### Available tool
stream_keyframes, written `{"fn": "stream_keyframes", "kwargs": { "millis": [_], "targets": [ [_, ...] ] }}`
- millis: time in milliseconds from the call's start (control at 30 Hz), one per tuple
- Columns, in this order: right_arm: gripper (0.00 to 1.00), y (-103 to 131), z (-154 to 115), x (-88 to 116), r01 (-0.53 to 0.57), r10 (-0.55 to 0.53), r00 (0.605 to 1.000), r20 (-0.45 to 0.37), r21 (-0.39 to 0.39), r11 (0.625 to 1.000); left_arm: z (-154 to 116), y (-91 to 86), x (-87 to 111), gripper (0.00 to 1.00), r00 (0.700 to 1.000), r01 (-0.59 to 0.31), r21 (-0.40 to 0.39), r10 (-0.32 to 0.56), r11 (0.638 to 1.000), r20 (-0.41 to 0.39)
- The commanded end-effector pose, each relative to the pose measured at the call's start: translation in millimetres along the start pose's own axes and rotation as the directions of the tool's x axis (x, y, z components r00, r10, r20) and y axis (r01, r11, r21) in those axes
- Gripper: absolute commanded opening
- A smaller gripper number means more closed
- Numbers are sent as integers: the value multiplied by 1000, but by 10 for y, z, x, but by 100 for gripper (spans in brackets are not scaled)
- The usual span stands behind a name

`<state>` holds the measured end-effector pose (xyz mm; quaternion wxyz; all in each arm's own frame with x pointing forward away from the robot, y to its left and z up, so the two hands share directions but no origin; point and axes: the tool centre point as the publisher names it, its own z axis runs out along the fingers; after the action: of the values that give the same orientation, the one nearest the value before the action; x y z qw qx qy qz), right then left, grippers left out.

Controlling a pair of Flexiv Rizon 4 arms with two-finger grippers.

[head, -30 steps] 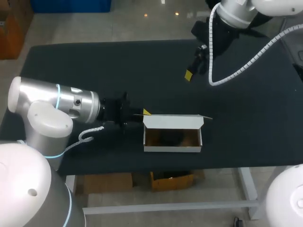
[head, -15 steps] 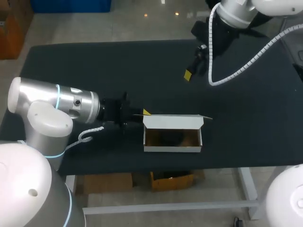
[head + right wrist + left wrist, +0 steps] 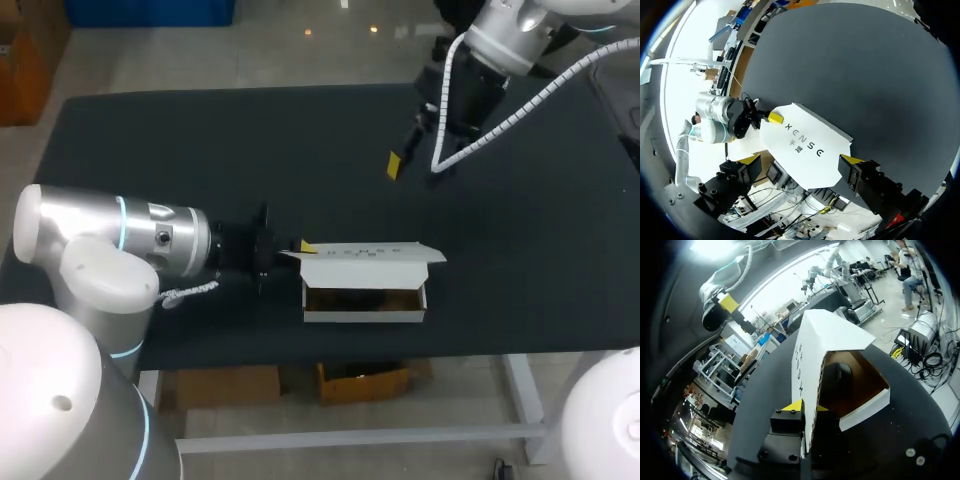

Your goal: Assemble the packaging by folding the flat box into shape, placing the metal phone stand inside, and closing the box properly

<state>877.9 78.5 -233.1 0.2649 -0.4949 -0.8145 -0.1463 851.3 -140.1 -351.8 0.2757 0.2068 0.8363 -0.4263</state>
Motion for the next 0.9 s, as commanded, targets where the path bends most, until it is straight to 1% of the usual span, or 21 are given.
{"fn": "stream_keyframes", "kwargs": {
  "millis": [33, 167, 200, 300, 733, 833, 867, 900],
  "targets": [
    [100, 15, 3, -25, -51, 51, 999, -11, 32, 998, 12, 2, 178, 0, 999, -14, -11, 15, 1000, 46],
    [100, -21, 29, -23, -106, 106, 994, -2, 57, 993, 30, 0, 213, 0, 998, -29, -24, 30, 999, 53],
    [100, -36, 33, -22, -130, 129, 991, 20, 67, 989, 31, -2, 218, 0, 998, -37, -34, 39, 999, 57],
    [100, -36, 33, -22, -130, 129, 991, 20, 67, 989, 34, 12, 235, 0, 997, -46, -46, 48, 998, 58],
    [100, -36, 33, -22, -130, 129, 991, 20, 67, 989, 34, 12, 235, 0, 997, -46, -46, 48, 998, 58],
    [100, 38, 62, 69, -249, 243, 968, 61, 129, 960, 34, 12, 235, 0, 997, -46, -46, 48, 998, 58],
    [100, 42, 80, 79, -293, 285, 956, 70, 154, 944, 34, 12, 235, 0, 997, -46, -46, 48, 998, 58],
    [100, 32, 100, 92, -335, 323, 941, 98, 164, 928, 34, 12, 235, 0, 997, -46, -46, 48, 998, 58]
  ]
}}
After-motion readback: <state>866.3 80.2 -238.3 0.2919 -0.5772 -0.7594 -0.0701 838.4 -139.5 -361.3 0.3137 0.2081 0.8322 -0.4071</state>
